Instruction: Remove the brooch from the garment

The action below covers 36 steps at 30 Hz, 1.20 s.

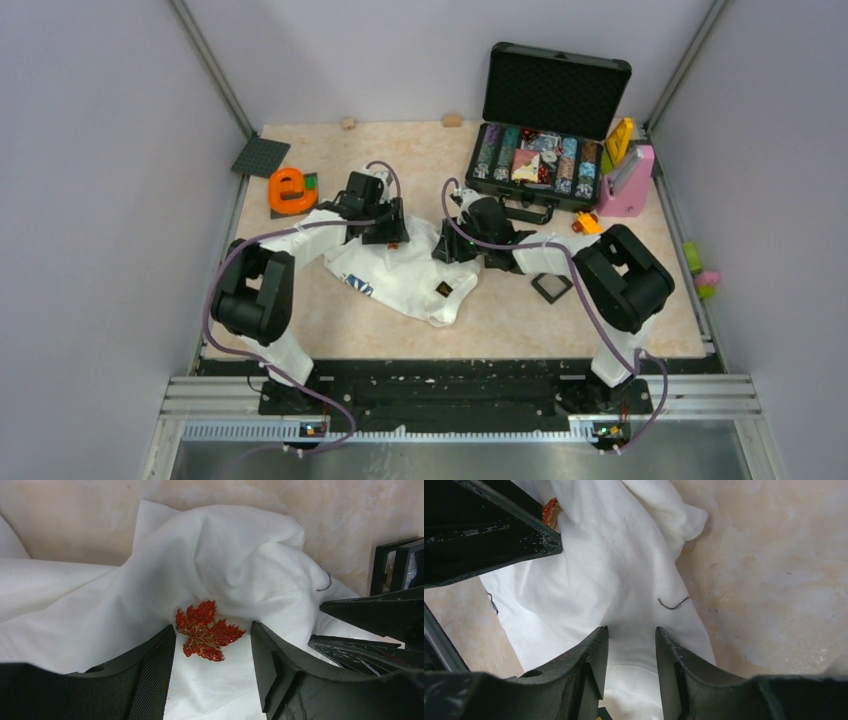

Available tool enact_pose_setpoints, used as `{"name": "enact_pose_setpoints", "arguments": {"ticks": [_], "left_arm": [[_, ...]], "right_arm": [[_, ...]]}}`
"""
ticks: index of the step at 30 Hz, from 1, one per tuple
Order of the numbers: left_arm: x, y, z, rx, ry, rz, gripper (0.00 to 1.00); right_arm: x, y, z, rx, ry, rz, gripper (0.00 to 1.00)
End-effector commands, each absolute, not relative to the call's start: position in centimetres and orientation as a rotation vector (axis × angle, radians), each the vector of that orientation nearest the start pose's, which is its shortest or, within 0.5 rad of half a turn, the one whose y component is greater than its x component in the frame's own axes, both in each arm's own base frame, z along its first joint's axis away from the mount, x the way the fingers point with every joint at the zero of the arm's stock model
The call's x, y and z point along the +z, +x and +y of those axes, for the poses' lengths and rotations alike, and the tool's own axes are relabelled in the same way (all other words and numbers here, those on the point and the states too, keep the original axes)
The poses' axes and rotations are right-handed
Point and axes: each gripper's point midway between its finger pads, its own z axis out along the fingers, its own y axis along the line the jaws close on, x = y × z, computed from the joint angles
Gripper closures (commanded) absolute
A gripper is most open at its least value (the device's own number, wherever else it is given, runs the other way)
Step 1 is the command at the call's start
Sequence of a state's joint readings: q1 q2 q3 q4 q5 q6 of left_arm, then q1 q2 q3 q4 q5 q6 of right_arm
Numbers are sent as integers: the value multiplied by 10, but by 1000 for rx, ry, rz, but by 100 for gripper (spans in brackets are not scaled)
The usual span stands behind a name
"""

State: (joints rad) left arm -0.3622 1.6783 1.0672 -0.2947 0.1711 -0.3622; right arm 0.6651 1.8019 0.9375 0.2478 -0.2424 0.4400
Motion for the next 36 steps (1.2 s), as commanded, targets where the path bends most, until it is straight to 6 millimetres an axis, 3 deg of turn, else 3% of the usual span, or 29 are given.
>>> {"name": "enact_pose_setpoints", "arguments": {"ticks": [1, 8, 17, 19, 30, 33, 34, 36], "left_arm": [[73, 367, -193, -597, 68, 2506, 39], [73, 367, -192, -606, 68, 2498, 44], [87, 368, -187, -617, 75, 2439, 66], [89, 368, -186, -616, 76, 2430, 66], [111, 363, -171, -567, 57, 2333, 65], [113, 363, -165, -529, 63, 2322, 69], [113, 361, -166, -531, 75, 2322, 68], [116, 358, -171, -547, 123, 2311, 55]], "right_arm": [[79, 341, 344, 910, -411, 2180, 60], [83, 340, 346, 930, -424, 2167, 74], [96, 333, 351, 986, -455, 2131, 96], [99, 332, 351, 998, -461, 2124, 100], [117, 327, 350, 1018, -473, 2090, 100], [123, 325, 351, 1032, -482, 2082, 100], [124, 324, 352, 1036, -486, 2080, 100], [127, 324, 352, 1039, -489, 2080, 100]]}}
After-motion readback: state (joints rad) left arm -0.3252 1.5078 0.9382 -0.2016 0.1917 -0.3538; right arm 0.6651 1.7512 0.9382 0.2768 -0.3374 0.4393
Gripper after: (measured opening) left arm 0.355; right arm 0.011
